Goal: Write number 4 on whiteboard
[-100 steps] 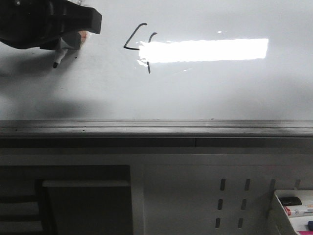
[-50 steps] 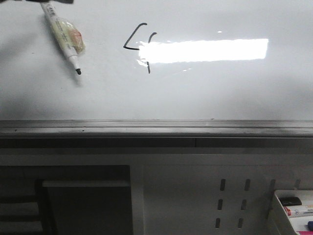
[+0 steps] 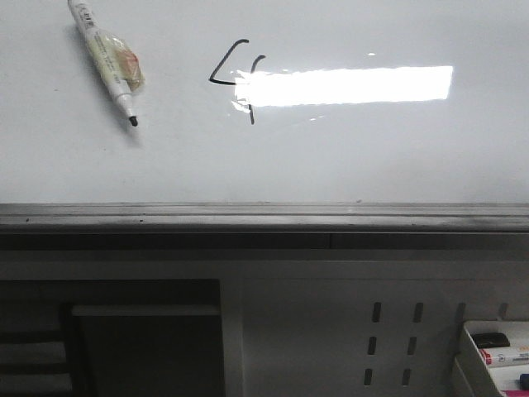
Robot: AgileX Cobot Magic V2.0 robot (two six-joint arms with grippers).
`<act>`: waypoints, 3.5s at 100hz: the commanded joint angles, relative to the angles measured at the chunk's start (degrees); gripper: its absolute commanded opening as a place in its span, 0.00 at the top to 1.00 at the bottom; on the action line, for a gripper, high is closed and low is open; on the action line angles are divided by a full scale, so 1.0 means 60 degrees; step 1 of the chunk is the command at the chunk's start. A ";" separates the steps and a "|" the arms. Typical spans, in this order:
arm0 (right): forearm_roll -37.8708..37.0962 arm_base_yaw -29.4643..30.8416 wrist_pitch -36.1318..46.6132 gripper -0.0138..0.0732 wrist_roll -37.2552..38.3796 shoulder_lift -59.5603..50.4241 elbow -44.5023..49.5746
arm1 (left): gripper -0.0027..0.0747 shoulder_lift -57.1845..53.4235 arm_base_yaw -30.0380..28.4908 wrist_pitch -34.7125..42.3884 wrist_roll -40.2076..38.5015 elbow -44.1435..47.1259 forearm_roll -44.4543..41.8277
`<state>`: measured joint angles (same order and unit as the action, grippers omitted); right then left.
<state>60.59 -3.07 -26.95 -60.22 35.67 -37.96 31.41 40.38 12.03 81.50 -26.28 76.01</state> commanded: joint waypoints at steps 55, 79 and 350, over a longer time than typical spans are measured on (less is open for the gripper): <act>0.0531 0.0040 0.0957 0.92 -0.0491 -0.5631 0.4173 | 0.99 -0.4726 -0.0025 -0.0390 0.0062 0.2319 0.1061; 0.0531 0.0040 0.1000 0.92 -0.0491 -0.5631 0.4219 | 0.99 -0.4726 -0.0025 -0.0092 0.0062 0.2319 0.1147; 0.0531 0.0040 0.1000 0.92 -0.0491 -0.5631 0.4219 | 0.99 -0.5548 -0.5920 -0.1638 -1.2454 0.4632 -1.2173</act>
<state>61.93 -3.07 -23.34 -62.77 1.23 -11.08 -0.24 4.61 -1.92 7.46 -0.13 2.96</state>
